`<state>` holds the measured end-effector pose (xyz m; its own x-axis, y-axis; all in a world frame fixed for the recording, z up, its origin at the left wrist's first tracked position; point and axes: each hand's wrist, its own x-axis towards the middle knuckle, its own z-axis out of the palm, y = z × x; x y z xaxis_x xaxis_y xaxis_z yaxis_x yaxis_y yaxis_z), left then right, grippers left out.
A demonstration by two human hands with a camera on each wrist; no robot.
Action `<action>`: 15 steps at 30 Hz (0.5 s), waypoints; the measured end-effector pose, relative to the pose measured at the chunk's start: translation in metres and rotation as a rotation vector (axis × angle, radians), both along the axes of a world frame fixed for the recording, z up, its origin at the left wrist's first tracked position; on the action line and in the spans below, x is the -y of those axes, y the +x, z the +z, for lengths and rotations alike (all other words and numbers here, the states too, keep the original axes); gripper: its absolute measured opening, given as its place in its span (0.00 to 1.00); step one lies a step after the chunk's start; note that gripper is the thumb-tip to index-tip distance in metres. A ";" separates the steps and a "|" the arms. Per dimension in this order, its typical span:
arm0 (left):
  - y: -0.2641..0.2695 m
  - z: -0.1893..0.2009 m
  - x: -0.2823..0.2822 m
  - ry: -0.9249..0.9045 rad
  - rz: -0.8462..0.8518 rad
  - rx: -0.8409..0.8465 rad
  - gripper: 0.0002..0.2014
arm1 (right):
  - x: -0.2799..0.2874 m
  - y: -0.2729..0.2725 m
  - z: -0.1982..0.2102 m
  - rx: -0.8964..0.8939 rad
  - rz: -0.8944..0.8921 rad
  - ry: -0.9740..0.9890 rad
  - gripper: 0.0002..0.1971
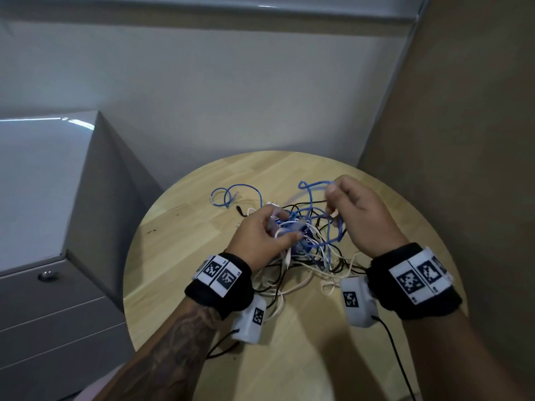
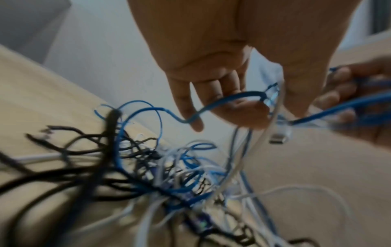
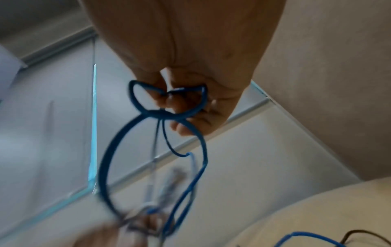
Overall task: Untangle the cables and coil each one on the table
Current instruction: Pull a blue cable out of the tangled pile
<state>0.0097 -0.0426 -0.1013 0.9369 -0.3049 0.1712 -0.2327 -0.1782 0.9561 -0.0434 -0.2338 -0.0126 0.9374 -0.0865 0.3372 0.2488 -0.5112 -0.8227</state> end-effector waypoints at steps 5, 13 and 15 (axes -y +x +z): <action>-0.002 -0.020 -0.005 0.120 -0.052 0.008 0.05 | 0.018 0.004 0.015 0.041 -0.096 0.339 0.15; 0.022 -0.019 -0.018 0.136 0.329 -0.126 0.08 | 0.034 -0.001 0.031 0.183 -0.128 0.677 0.12; 0.027 -0.018 -0.027 0.059 0.399 -0.248 0.10 | 0.044 -0.001 0.033 0.203 -0.173 0.774 0.12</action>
